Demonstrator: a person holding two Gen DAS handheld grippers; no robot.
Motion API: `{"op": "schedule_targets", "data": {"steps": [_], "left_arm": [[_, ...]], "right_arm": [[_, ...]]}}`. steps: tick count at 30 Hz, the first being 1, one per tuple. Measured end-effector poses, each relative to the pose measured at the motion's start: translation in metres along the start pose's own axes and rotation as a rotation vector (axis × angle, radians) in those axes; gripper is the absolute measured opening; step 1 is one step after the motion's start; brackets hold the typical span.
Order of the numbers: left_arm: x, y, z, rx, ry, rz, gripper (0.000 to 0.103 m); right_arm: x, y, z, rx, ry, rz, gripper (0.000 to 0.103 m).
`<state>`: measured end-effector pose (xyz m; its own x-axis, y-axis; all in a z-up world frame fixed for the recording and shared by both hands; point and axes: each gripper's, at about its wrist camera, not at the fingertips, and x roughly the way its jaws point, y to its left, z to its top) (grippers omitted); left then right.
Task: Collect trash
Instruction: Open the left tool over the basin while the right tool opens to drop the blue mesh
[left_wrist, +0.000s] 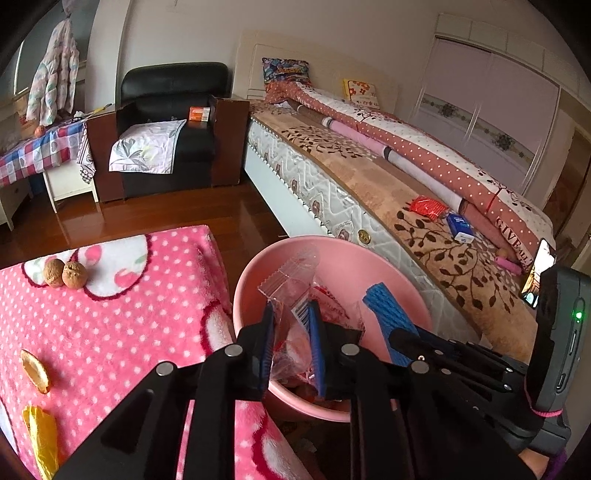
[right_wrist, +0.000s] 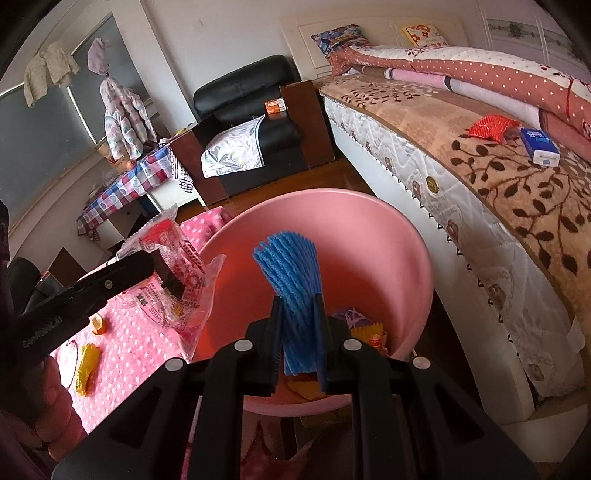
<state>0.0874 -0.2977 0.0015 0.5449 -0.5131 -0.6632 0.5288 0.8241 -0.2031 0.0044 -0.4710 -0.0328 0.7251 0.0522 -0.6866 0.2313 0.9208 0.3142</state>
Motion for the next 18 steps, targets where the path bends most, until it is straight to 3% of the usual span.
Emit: {"op": "schedule_targets", "data": {"steps": [4, 18], "left_arm": [[0.0049, 0.0, -0.0006, -0.001, 0.01, 0.004, 0.039], [0.0038, 0.0028, -0.0038, -0.006, 0.009, -0.002, 0.05]], "right_arm": [[0.0016, -0.0015, -0.0001, 0.003, 0.002, -0.003, 0.016], [0.0078, -0.0049, 0.0002, 0.018, 0.012, -0.014, 0.019]]}}
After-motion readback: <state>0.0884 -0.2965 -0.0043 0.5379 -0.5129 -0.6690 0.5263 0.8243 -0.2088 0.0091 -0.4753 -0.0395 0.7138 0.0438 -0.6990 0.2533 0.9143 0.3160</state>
